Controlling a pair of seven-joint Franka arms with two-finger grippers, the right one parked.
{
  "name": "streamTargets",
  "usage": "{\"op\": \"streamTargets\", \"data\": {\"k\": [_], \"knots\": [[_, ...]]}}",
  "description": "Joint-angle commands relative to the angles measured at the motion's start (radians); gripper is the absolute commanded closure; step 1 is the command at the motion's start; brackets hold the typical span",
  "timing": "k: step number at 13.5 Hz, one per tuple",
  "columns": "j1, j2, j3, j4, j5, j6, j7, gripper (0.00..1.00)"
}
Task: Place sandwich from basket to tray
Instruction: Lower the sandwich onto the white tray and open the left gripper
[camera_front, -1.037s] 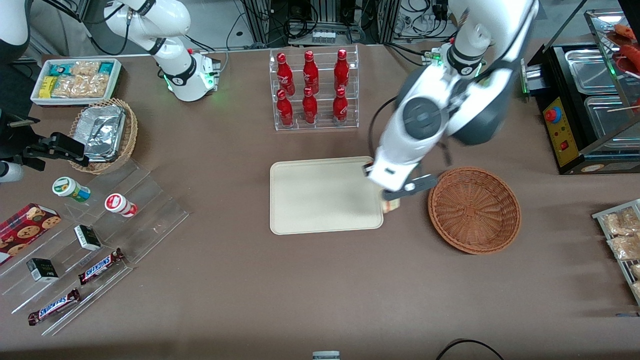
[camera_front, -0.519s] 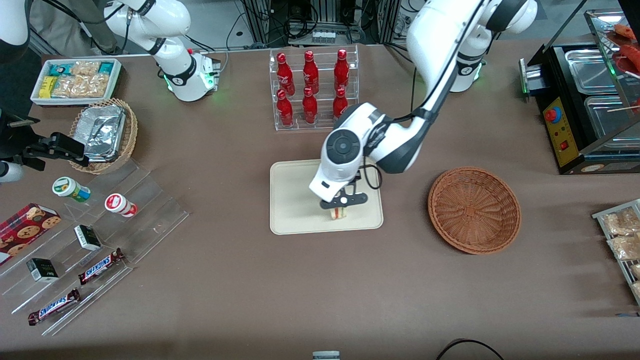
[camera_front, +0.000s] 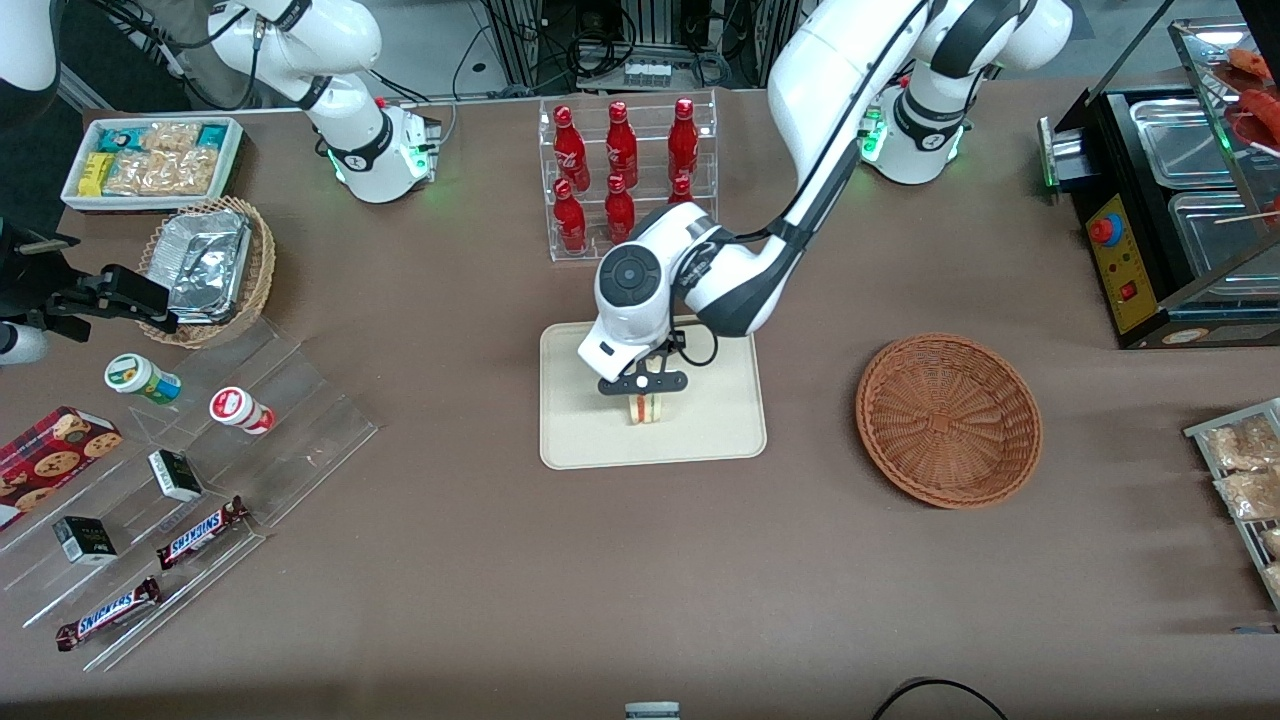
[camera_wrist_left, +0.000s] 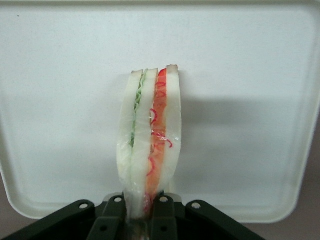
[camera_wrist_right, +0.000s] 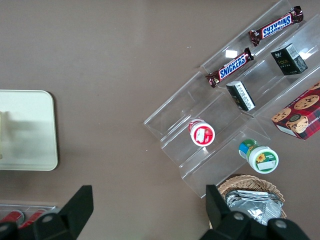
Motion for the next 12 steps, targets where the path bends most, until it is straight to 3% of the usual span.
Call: {"op": "streamTargets", "data": {"k": [1,2,3,4,5,12], "knots": [[-0.024,0.044,0.014,0.033,0.044,0.006,-0.038,1.0],[-0.033,0.042,0.014,0.031,0.046,0.007,-0.038,1.0],[-0.033,0.044,0.014,0.031,0.044,0.007,-0.04,0.94],[-0.033,0.045,0.014,0.034,0.043,0.007,-0.038,0.28],[-0.033,0.042,0.014,0.034,0.041,0.004,-0.036,0.0],[0.006,-0.08,0.016,0.039,0.029,-0.083,-0.038,0.0]]}}
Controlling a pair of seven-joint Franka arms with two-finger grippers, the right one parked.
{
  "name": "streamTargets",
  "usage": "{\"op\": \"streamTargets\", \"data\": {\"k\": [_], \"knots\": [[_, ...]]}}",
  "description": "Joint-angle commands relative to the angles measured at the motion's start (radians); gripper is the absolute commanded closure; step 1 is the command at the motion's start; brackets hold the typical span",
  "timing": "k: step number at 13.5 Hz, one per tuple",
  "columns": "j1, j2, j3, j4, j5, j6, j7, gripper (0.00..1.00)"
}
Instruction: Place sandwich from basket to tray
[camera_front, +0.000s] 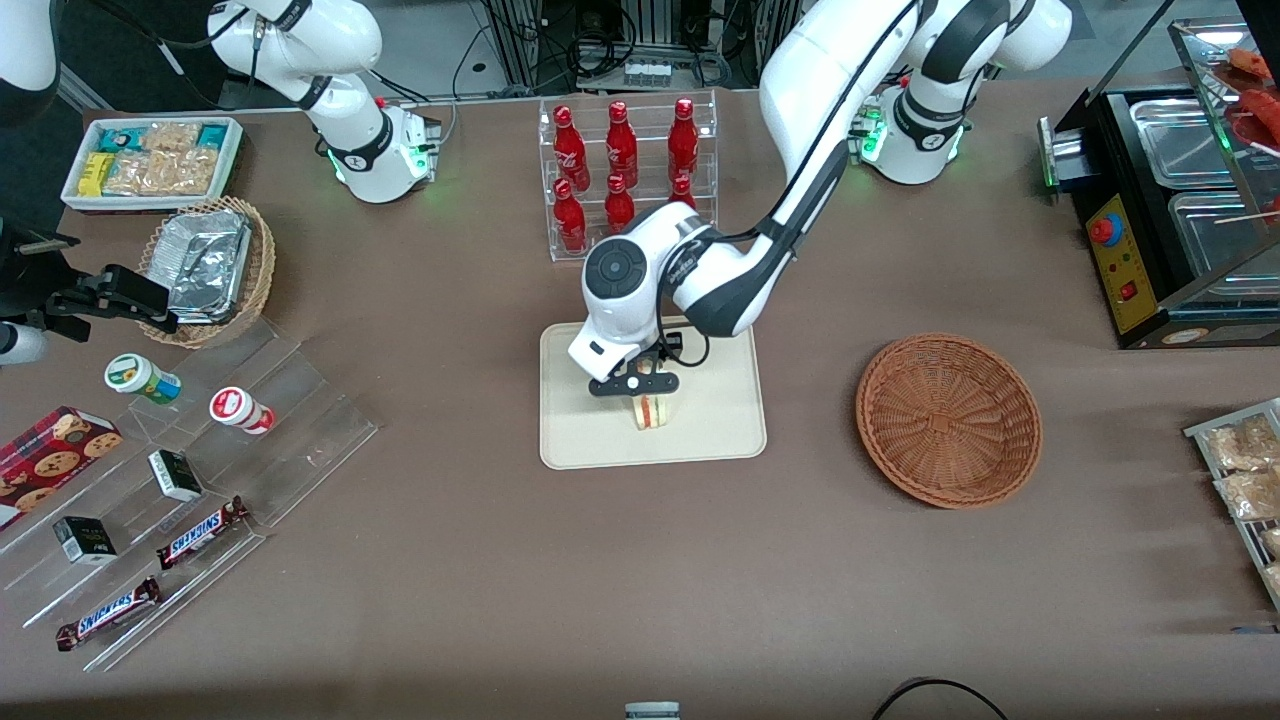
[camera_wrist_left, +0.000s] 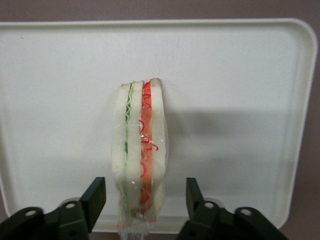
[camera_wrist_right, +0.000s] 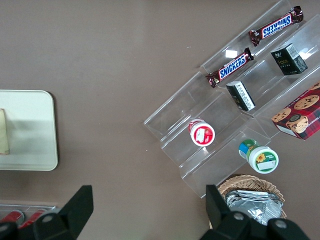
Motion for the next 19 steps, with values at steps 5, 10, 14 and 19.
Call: {"op": "streamTargets", "data": {"k": [5,10,14,19], "knots": [[0.132,-0.29,0.007,-0.012,-0.041,-0.314,-0.006,0.0],[0.303,-0.485,0.008,-0.016,-0.022,-0.569,0.079,0.0],[0.427,-0.596,0.008,-0.046,0.027,-0.681,0.258,0.0],[0.627,-0.685,0.008,-0.046,0.027,-0.798,0.64,0.0]]}}
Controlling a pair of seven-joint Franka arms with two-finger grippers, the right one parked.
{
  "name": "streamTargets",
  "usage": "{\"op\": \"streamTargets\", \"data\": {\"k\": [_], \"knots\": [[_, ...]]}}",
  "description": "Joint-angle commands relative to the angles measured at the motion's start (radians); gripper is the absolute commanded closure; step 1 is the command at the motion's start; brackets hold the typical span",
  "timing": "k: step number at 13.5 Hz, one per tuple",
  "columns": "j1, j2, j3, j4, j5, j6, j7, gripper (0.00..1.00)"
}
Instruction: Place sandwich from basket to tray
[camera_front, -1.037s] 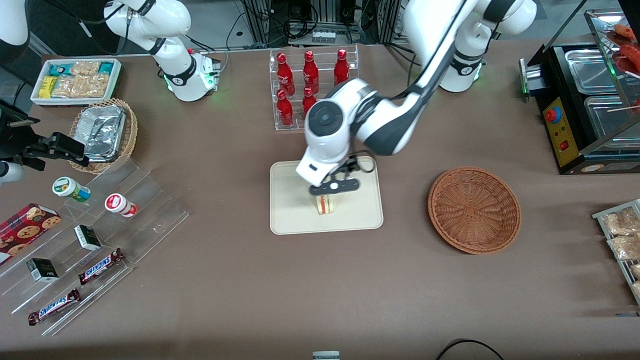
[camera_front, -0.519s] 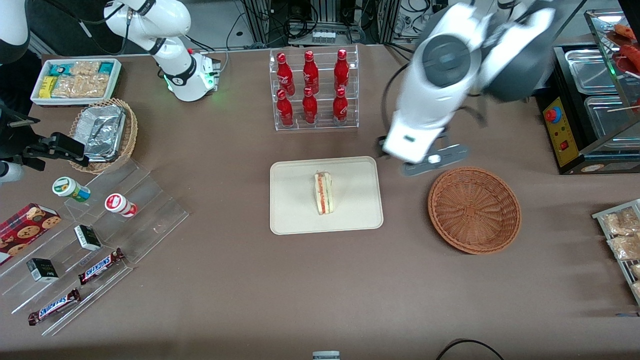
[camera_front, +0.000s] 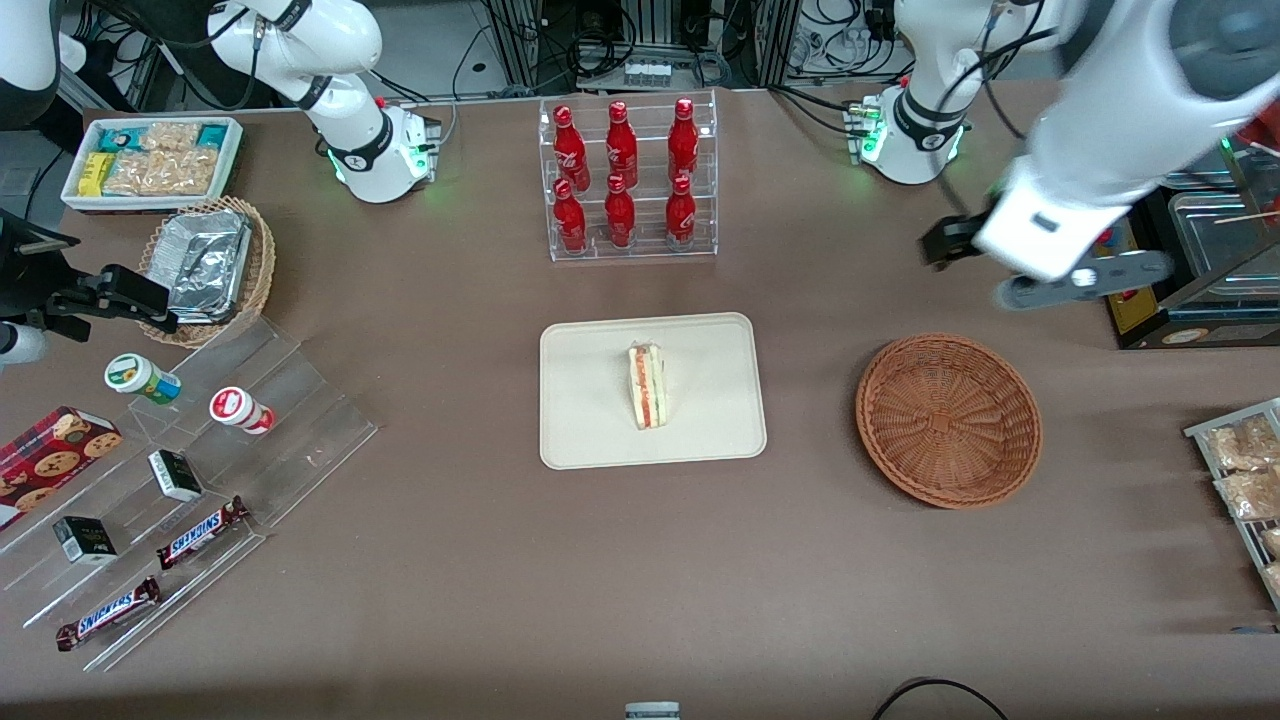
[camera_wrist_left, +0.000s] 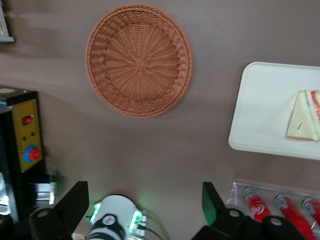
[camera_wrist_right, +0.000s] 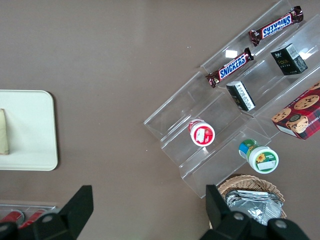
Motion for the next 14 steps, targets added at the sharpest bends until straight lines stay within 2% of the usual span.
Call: {"op": "streamTargets", "data": {"k": [1,5,12,14], "knots": [[0.113,-0.077,-0.014,-0.038,0.006,-0.047,0.187,0.0],[0.219,-0.1,-0.014,-0.054,0.008,-0.047,0.348,0.0],[0.213,-0.071,-0.023,-0.047,0.057,-0.041,0.35,0.0],[0.217,-0.074,-0.02,-0.044,0.036,-0.042,0.345,0.0]]}}
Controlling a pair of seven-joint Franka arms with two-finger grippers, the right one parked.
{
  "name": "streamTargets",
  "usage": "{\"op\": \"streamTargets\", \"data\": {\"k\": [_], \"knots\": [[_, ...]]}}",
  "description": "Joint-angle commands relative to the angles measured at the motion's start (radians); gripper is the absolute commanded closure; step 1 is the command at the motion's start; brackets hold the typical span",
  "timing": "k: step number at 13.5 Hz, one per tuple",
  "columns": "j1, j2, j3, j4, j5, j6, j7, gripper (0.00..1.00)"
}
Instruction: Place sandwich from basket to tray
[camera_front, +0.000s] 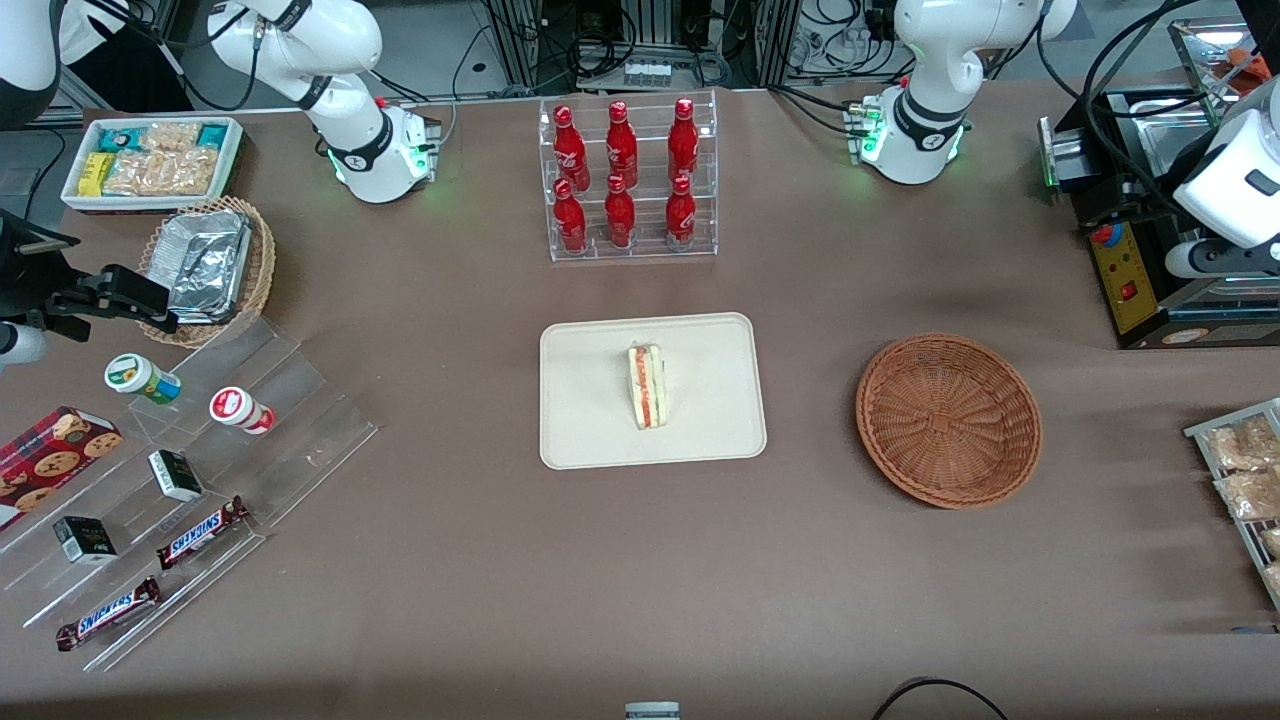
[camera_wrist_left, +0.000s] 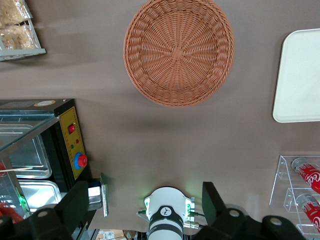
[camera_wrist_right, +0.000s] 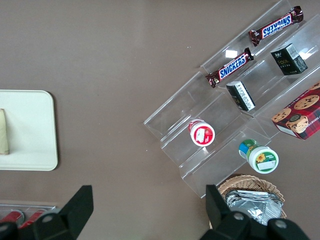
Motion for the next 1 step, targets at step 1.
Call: {"op": "streamTargets", "data": {"k": [1], "knots": [[0.006,-0.008,-0.003,0.0,-0.014,0.001,0.008,0.0]]}}
